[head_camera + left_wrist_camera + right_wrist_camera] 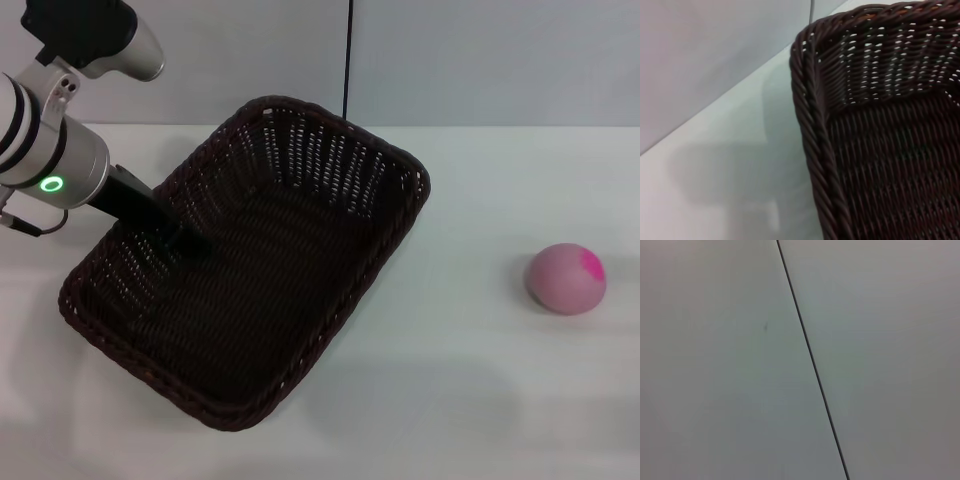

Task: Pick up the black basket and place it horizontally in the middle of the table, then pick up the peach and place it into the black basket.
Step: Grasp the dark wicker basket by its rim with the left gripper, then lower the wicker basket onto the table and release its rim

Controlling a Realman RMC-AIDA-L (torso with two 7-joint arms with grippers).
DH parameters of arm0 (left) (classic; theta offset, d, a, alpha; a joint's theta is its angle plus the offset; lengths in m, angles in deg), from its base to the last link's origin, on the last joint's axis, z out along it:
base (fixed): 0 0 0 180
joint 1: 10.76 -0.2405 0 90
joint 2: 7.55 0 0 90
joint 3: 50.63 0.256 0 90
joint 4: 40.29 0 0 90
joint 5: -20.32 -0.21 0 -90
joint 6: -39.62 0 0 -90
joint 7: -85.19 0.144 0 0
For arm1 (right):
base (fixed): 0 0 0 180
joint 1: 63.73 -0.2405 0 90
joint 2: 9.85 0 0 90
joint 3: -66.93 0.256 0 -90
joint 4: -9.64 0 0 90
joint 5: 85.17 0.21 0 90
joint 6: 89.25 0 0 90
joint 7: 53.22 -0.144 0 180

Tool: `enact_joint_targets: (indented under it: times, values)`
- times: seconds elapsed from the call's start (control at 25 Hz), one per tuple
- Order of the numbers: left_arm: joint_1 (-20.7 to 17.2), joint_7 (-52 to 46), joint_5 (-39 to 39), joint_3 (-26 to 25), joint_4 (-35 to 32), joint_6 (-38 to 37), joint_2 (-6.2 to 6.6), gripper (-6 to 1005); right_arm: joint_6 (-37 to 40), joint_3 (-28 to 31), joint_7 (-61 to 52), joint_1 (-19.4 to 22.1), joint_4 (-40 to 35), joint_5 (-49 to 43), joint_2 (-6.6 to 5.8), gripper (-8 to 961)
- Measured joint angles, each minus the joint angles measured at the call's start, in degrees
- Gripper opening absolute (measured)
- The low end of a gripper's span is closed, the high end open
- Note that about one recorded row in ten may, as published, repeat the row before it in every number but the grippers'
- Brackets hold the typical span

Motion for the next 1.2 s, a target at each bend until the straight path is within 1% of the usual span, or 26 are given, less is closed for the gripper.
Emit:
enact_joint_targets:
  times: [0.24, 0.4, 0.6, 0.68, 0.72, 0.76, 0.84, 0.92, 0.96, 1.08, 1.12, 1.16, 1.2]
  values:
    - [0.3, 0.6, 0.0, 0.3, -0.8, -0.2, 0.02, 624, -0.2, 0.0, 0.0, 0.0, -0.5, 0.1, -0.06, 711]
    - [1.3, 3.2, 0.1, 0.4, -0.5, 0.0, -0.02, 617, -0.2, 0.0, 0.0, -0.1, -0.5, 0.1, -0.07, 711]
    - [2.8, 4.6, 0.0, 1.0, 0.9, 0.0, -0.06, 383, -0.2, 0.0, -0.1, 0.1, -0.5, 0.1, -0.08, 710]
    - [4.0, 5.3, 0.1, 1.2, 2.3, -0.1, -0.10, 338, -0.2, 0.0, -0.1, 0.2, -0.5, 0.1, -0.08, 710]
    - [5.3, 7.3, 0.3, 1.3, 3.3, 0.0, -0.20, 316, 0.0, 0.0, -0.1, 0.2, -0.5, 0.1, -0.08, 710]
    - [5.3, 7.3, 0.3, 1.3, 3.3, 0.0, -0.20, 294, 0.0, 0.0, -0.1, 0.2, -0.5, 0.1, -0.08, 710]
    - [6.2, 9.6, 0.6, 1.6, 3.5, 0.2, -0.25, 249, 0.1, 0.0, -0.1, 0.2, -0.6, 0.1, -0.08, 711]
    - [7.5, 15.4, 2.0, 2.1, 2.6, -0.1, -0.26, 245, 0.2, 0.0, -0.1, 0.3, -0.6, 0.2, -0.08, 711]
    - [7.5, 15.4, 2.0, 2.1, 2.6, -0.1, -0.26, 242, 0.2, 0.0, -0.1, 0.3, -0.6, 0.2, -0.08, 711]
    - [7.9, 23.5, 5.1, 2.8, 0.1, -1.0, -0.25, 236, 0.2, 0.0, -0.2, 0.3, -0.6, 0.2, -0.08, 711]
    - [8.1, 28.1, 7.2, 3.0, -1.2, -1.0, -0.24, 234, 0.2, 0.0, -0.2, 0.2, -0.6, 0.1, -0.08, 711]
    - [8.1, 28.1, 7.2, 3.0, -1.2, -1.0, -0.24, 232, 0.2, 0.0, -0.2, 0.2, -0.6, 0.1, -0.08, 711]
    - [8.5, 32.3, 9.4, 2.8, -1.9, -0.9, -0.24, 230, 0.2, 0.0, -0.2, 0.2, -0.6, 0.0, -0.08, 711]
